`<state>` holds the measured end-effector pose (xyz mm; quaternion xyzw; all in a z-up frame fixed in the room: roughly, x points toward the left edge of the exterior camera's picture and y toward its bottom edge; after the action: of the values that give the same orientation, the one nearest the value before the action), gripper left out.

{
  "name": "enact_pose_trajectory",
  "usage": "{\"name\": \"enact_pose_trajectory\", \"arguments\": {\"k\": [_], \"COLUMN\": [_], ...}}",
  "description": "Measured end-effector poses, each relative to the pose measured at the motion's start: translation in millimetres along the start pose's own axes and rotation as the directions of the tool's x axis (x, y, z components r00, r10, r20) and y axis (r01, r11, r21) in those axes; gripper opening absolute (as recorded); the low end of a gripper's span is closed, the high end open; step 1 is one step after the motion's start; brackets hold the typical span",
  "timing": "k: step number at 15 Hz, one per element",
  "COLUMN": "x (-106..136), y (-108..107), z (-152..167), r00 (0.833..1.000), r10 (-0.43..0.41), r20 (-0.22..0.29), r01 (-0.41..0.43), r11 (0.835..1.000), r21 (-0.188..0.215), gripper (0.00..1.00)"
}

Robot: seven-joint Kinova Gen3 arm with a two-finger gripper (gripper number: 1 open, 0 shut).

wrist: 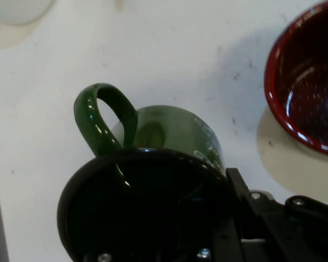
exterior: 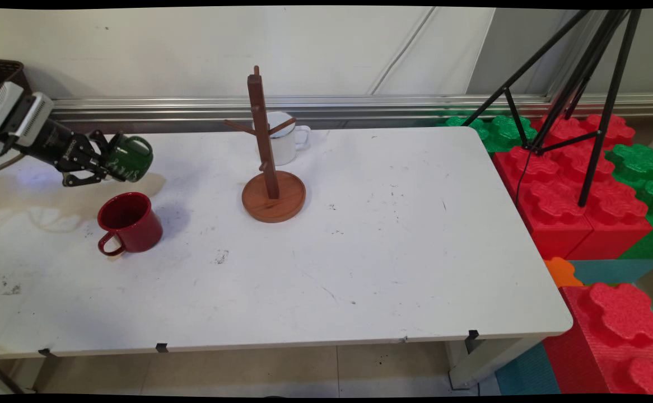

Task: Place the picked object on the table

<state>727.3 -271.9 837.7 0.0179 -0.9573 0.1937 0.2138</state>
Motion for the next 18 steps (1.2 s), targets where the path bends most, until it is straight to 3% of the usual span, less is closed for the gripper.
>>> {"name": "enact_pose_trajectory", "arguments": {"k": [8, 17, 18], "x": [-10.5, -12.8, -12.7], "y": [3.0, 0.8, -0.2], "z": [19.1, 33.9, 35.1], "r00": [0.994, 0.977, 0.975], "r10": [0.079, 0.178, 0.188], "r20": [0.076, 0.117, 0.119], "r01": [-0.076, -0.169, -0.178], "r11": [0.996, 0.982, 0.98], "r21": [-0.047, -0.086, -0.087], "gripper": [0.0, 0.0, 1.0]}}
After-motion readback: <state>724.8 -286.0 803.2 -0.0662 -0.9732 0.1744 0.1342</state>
